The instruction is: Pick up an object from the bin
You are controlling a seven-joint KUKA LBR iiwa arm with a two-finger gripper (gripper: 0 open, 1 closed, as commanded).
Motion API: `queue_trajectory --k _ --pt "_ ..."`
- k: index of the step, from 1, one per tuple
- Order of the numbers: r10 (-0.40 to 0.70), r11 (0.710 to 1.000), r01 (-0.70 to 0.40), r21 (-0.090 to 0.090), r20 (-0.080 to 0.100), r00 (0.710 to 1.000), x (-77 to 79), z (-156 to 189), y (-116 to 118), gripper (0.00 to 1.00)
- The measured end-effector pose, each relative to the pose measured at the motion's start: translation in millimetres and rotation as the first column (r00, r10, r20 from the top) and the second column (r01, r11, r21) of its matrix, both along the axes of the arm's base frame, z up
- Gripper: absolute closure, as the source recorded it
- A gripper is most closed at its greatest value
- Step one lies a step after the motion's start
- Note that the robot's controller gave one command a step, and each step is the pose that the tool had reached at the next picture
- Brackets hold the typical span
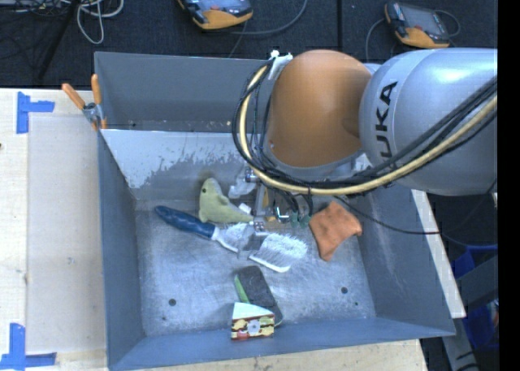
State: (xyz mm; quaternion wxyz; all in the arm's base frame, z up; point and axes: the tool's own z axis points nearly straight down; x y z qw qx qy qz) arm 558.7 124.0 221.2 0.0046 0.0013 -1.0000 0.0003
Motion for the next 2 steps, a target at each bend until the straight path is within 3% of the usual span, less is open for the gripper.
queue_trajectory --k 1,2 --pt "-0.003 1.0 0.003 0.001 0.008 1.0 1.6 4.6 -0.7 0.0" --pt "0.005 1.0 -0.005 0.002 0.016 1.0 16.8 -41.3 -0.3 0.0"
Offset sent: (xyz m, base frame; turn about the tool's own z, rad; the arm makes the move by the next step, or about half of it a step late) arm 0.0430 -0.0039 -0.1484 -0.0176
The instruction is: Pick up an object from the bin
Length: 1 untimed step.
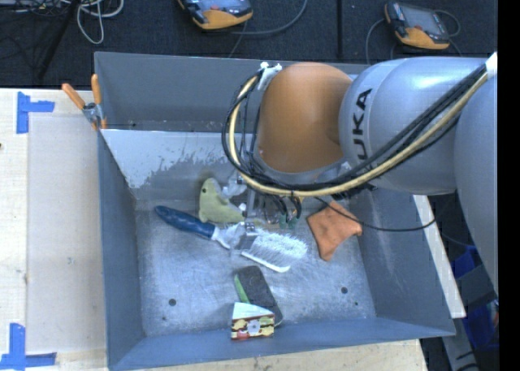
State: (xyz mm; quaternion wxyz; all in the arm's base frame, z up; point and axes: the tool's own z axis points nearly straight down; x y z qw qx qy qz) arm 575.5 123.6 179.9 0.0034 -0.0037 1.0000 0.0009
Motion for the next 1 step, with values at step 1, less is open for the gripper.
queue_trajectory --k 1 --pt "0.086 0.996 -0.086 0.008 0.045 0.995 2.7 -93.6 -37.6 1.0"
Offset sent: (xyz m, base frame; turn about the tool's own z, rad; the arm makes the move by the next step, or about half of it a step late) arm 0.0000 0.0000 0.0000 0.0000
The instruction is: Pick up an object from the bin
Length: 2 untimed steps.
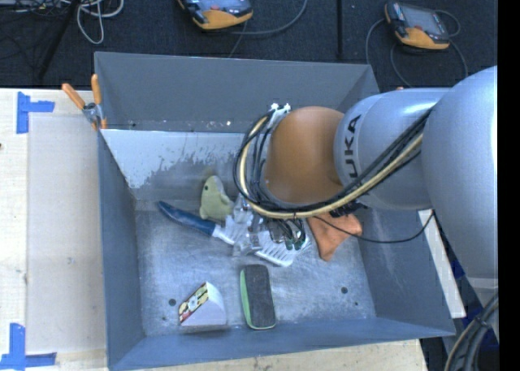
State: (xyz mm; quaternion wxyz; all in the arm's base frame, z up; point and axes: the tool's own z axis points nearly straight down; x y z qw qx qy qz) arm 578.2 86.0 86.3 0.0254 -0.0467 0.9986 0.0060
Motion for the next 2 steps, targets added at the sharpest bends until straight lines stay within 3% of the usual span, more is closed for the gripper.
queue_trajectory --k 1,2 --pt "-0.001 1.0 0.001 0.0 0.0 1.0 0.0 0.0 0.0 1.0" --pt "0.103 0.995 -0.103 -0.014 -0.043 0.994 -6.9 18.5 2.6 1.0"
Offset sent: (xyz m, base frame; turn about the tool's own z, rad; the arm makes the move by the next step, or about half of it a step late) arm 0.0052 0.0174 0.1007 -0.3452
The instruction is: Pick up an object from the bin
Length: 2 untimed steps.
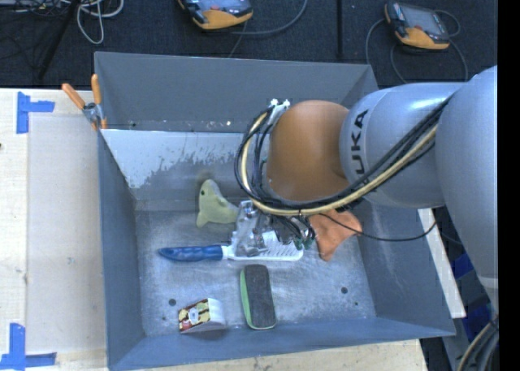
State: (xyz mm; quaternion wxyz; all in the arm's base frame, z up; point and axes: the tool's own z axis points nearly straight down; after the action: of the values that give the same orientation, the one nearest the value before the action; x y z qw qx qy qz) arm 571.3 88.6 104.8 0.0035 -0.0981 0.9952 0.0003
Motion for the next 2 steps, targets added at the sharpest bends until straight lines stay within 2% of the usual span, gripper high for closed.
queue_trajectory --k 1,2 --pt "0.24 0.971 -0.24 -0.001 -0.007 0.971 -1.6 20.0 0.6 1.0" --pt "0.329 0.944 -0.329 0.002 -0.016 0.944 -2.8 65.8 -2.9 1.0"
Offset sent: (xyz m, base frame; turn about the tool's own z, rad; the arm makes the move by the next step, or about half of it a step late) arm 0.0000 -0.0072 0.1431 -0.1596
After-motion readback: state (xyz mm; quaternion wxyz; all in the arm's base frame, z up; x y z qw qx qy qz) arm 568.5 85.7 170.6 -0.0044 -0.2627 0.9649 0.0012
